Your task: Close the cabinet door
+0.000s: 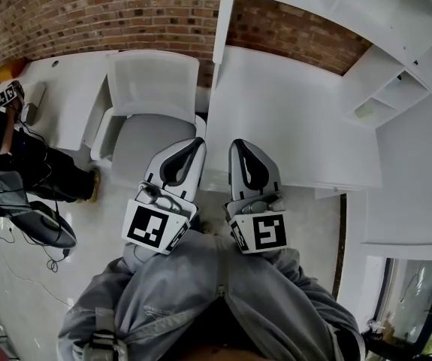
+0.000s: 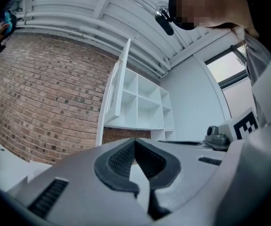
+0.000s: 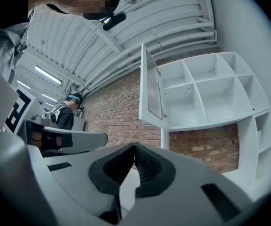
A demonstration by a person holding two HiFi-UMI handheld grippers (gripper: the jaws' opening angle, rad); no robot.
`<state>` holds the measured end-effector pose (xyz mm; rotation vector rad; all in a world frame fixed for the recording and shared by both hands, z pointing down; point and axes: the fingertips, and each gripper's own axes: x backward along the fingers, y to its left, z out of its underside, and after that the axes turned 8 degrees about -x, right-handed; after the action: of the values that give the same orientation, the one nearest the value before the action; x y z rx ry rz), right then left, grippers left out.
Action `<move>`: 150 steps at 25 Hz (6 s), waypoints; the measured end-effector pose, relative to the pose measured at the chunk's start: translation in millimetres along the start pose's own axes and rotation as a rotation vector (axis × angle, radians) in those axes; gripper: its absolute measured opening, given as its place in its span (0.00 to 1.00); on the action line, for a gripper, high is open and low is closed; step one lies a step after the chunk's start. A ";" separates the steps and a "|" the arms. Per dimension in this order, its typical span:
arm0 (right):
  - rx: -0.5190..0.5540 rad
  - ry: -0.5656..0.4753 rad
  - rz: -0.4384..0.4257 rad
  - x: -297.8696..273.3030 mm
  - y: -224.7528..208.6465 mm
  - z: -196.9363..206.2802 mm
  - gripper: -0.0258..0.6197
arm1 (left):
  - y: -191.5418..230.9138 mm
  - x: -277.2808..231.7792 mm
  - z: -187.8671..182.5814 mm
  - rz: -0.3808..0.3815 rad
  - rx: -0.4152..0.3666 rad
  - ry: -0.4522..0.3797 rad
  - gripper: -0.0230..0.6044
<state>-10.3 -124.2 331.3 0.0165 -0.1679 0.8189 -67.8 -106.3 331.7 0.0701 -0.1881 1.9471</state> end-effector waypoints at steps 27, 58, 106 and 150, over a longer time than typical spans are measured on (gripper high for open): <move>0.061 -0.099 0.157 -75.2 -16.7 -47.7 0.08 | 61.9 -61.9 -45.6 0.210 -0.026 -0.081 0.05; 0.197 -0.232 0.025 -112.6 -5.1 -163.7 0.08 | 80.7 -94.5 -153.2 0.182 -0.159 -0.235 0.05; 0.170 -0.200 0.037 -165.5 -9.9 -202.9 0.29 | 104.0 -110.7 -180.8 0.169 -0.195 -0.295 0.05; 0.046 -0.094 0.079 -123.4 -126.6 -218.1 0.18 | 30.7 -164.5 -155.3 0.450 -0.122 -0.288 0.05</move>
<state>30.2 -282.9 103.3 0.0924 -0.2397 0.9017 -28.3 -242.6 152.9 0.2464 -0.5515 2.3629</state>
